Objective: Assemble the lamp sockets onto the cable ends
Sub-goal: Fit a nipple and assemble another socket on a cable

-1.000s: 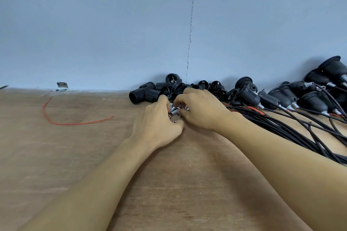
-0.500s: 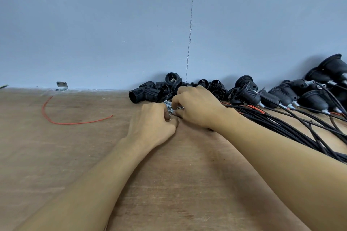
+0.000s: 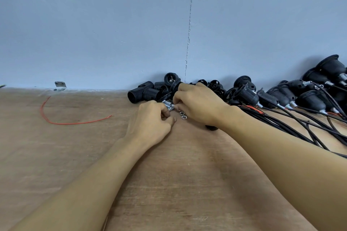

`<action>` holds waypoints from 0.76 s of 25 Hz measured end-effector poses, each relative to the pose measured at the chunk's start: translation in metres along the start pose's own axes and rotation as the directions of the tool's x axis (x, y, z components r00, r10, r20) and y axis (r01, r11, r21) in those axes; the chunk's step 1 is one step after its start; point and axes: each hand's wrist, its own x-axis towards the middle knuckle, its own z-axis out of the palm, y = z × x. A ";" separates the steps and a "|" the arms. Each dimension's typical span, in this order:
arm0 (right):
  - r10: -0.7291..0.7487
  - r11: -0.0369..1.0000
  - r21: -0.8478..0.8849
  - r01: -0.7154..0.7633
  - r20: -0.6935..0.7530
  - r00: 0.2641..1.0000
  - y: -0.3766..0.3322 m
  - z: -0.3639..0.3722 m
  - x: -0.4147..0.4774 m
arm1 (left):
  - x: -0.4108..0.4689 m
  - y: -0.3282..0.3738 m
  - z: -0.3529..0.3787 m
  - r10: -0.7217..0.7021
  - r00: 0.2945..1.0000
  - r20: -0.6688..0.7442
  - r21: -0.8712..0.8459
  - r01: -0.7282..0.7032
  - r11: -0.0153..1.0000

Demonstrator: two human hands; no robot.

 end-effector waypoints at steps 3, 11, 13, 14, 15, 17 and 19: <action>0.129 0.975 0.196 -0.107 -0.104 0.986 -0.002 -0.010 -0.006 | 0.000 0.003 0.001 -0.032 0.999 -0.021 -0.139 0.028 0.990; 0.448 0.699 0.709 -0.095 -0.330 0.831 -0.034 -0.027 -0.053 | -0.005 0.028 0.001 -0.202 0.965 0.166 -0.704 0.260 0.661; 0.527 0.575 0.806 -0.140 -0.234 0.817 -0.039 -0.020 -0.064 | -0.006 0.034 0.002 -0.200 0.944 0.263 -0.799 0.329 0.503; 0.550 0.473 0.862 -0.184 -0.126 0.825 -0.038 -0.017 -0.067 | -0.006 0.036 0.003 -0.192 0.930 0.313 -0.827 0.366 0.426; 0.558 0.378 0.894 -0.240 -0.014 0.830 -0.038 -0.014 -0.069 | -0.006 0.036 0.004 -0.179 0.918 0.355 -0.841 0.397 0.368; 0.565 0.405 0.853 -0.329 0.049 0.823 -0.034 -0.007 -0.070 | -0.008 0.036 0.005 -0.154 0.904 0.400 -0.846 0.429 0.318; 0.574 0.556 0.744 -0.372 -0.020 0.818 -0.033 -0.002 -0.071 | -0.008 0.034 0.005 -0.151 0.899 0.411 -0.849 0.437 0.296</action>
